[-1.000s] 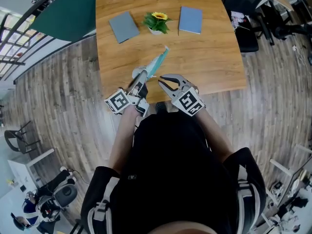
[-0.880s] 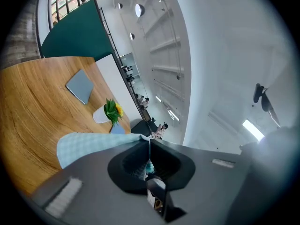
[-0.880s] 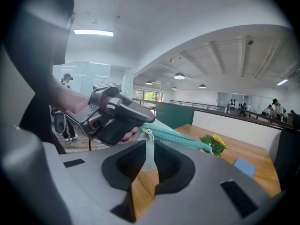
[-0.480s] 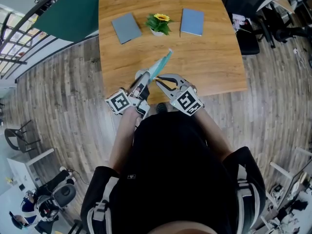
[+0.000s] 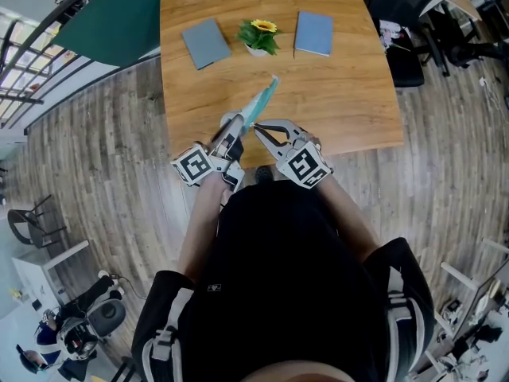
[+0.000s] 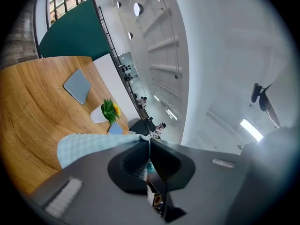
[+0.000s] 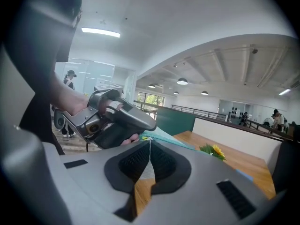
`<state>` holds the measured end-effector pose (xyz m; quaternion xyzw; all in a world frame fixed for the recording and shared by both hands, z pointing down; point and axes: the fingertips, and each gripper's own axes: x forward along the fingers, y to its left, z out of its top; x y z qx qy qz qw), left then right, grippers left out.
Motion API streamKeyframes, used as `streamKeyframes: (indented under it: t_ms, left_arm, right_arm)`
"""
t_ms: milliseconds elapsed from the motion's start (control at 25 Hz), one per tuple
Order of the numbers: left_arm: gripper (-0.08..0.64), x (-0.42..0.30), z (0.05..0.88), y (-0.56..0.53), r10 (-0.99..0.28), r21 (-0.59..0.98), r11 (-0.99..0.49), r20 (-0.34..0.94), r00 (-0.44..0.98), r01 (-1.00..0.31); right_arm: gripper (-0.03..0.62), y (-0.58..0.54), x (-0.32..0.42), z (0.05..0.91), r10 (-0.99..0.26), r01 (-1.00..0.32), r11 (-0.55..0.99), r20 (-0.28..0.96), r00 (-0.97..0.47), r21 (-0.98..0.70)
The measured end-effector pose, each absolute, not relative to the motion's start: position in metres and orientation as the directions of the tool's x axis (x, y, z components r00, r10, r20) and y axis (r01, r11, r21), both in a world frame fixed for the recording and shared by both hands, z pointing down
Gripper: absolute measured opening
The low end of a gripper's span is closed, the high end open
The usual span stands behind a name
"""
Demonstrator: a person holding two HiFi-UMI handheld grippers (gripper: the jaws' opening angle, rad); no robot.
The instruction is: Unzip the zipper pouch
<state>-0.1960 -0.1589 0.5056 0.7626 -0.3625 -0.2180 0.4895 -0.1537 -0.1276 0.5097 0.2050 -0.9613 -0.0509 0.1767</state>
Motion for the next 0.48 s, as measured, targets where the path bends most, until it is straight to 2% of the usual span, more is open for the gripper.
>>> streamKeyframes:
  t_ms: [480]
  left_arm:
    - [0.009, -0.1951, 0.5069, -0.1595, -0.759, 0.902, -0.275, 0.008, 0.651, -0.332]
  right_arm:
    - [0.009, -0.1335, -0.1470, 0.5109, -0.449, -0.406, 0.893, 0.326, -0.832, 0.194]
